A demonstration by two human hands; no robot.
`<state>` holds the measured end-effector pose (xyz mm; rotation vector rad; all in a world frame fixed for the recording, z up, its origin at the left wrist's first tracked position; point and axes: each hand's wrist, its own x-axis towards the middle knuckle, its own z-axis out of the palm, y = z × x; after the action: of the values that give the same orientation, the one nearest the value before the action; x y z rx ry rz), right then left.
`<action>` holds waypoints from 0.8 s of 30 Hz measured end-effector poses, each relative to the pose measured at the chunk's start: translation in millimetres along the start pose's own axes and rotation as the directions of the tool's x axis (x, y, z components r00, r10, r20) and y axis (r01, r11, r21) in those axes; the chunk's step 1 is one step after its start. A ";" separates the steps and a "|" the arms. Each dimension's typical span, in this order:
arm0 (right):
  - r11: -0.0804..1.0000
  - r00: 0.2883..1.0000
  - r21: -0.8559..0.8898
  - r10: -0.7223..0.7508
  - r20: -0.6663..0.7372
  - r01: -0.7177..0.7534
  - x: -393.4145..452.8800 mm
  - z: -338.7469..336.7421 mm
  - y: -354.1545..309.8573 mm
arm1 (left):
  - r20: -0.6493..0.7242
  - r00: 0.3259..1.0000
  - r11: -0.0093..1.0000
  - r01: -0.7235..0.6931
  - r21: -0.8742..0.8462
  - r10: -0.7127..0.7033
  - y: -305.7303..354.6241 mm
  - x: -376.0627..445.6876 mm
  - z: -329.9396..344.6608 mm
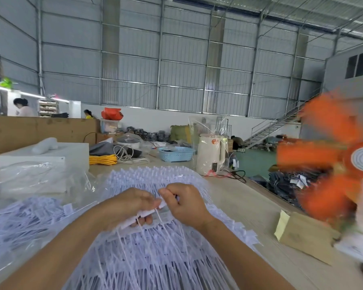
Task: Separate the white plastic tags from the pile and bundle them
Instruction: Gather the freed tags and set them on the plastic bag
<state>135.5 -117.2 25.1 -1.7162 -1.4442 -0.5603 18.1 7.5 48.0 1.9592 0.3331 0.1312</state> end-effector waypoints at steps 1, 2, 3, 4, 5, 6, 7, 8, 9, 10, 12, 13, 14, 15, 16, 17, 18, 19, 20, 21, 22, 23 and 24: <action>0.999 0.999 0.000 0.040 0.032 -0.040 1.1 -0.5 -2.0 | -0.050 0.998 0.996 -0.023 0.083 0.027 -0.5 0.5 0.3; 0.995 0.993 0.024 0.094 0.067 -0.096 1.9 -1.2 -3.3 | -0.086 0.995 0.986 -0.031 0.165 0.045 -0.5 0.9 1.0; 0.983 0.981 0.080 0.156 0.114 -0.166 2.6 -3.1 -3.5 | -0.112 0.992 0.972 -0.039 0.231 0.066 -0.2 1.4 1.6; 0.959 0.962 0.158 0.206 0.177 -0.235 3.7 -6.6 -3.5 | -0.132 0.987 0.963 -0.059 0.263 0.096 0.3 2.0 2.4; 0.930 0.940 0.225 0.234 0.247 -0.291 4.8 -10.6 -3.4 | -0.152 0.981 0.962 -0.077 0.263 0.120 0.8 2.6 2.4; 0.910 0.925 0.268 0.235 0.298 -0.318 5.6 -14.4 -3.9 | -0.169 0.977 0.970 -0.087 0.225 0.127 1.3 3.1 1.6; 0.902 0.927 0.302 0.212 0.311 -0.308 6.6 -17.2 -4.4 | -0.171 0.979 0.985 -0.088 0.148 0.113 3.1 3.0 0.9; 0.903 0.944 0.339 0.168 0.285 -0.263 7.2 -17.9 -4.5 | -0.149 0.985 0.996 -0.084 0.043 0.089 5.8 2.2 -0.3; 0.905 0.963 0.370 0.129 0.238 -0.212 6.8 -17.8 -4.3 | -0.103 0.993 0.995 -0.069 -0.068 0.062 9.4 0.3 -1.3; 0.906 0.976 0.382 0.118 0.182 -0.181 5.2 -17.5 -3.9 | -0.032 0.999 0.982 -0.044 -0.183 0.039 13.6 -2.5 -2.4; 0.884 0.976 0.417 0.216 0.040 -0.213 0.8 -19.7 5.6 | 0.128 0.991 0.903 0.018 -0.430 0.041 24.9 -14.5 -9.3; 0.841 0.938 0.463 0.342 -0.054 -0.280 -2.1 -24.7 14.7 | 0.154 0.985 0.863 0.013 -0.504 0.075 30.9 -22.5 -16.5; 0.771 0.866 0.539 0.480 -0.142 -0.339 -3.8 -32.0 23.8 | 0.116 0.988 0.850 -0.026 -0.526 0.101 37.5 -31.1 -28.1; 0.680 0.781 0.631 0.598 -0.181 -0.374 -4.4 -40.1 29.3 | 0.030 0.993 0.868 -0.089 -0.488 0.118 43.4 -39.5 -42.4; 0.595 0.720 0.705 0.672 -0.174 -0.385 -3.0 -46.8 32.0 | -0.079 0.988 0.902 -0.156 -0.403 0.135 49.8 -47.6 -56.0; 0.536 0.696 0.748 0.705 -0.140 -0.392 -0.4 -51.3 32.2 | -0.188 0.969 0.941 -0.209 -0.265 0.162 55.9 -51.3 -65.9; 0.516 0.706 0.757 0.701 -0.104 -0.401 2.7 -52.2 29.4 | -0.271 0.941 0.967 -0.237 -0.093 0.204 60.2 -50.7 -68.6; 0.545 0.747 0.733 0.661 -0.076 -0.407 5.0 -50.2 23.6 | -0.314 0.918 0.970 -0.227 0.088 0.243 61.7 -46.4 -64.0; 0.620 0.811 0.679 0.582 -0.061 -0.393 5.2 -46.4 15.7 | -0.321 0.911 0.953 -0.185 0.240 0.258 59.4 -39.4 -53.1; 0.715 0.879 0.608 0.474 -0.059 -0.345 3.9 -42.3 7.9 | -0.296 0.922 0.925 -0.138 0.354 0.251 51.4 -30.3 -36.0; 0.799 0.931 0.536 0.360 -0.062 -0.274 1.8 -39.3 1.5 | -0.240 0.940 0.878 -0.106 0.467 0.241 38.0 -19.4 -14.0; 0.851 0.959 0.479 0.276 -0.063 -0.214 -0.7 -38.6 -3.9 | -0.188 0.951 0.795 -0.085 0.600 0.243 18.9 -6.4 9.4; 0.875 0.970 0.449 0.233 -0.067 -0.180 -3.5 -40.0 -7.7 | -0.167 0.949 0.677 -0.063 0.733 0.269 -2.5 4.7 31.6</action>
<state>133.6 -151.2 47.8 -1.4222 -1.1731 -0.1916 29.9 -18.1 32.7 2.7821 0.4166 0.4423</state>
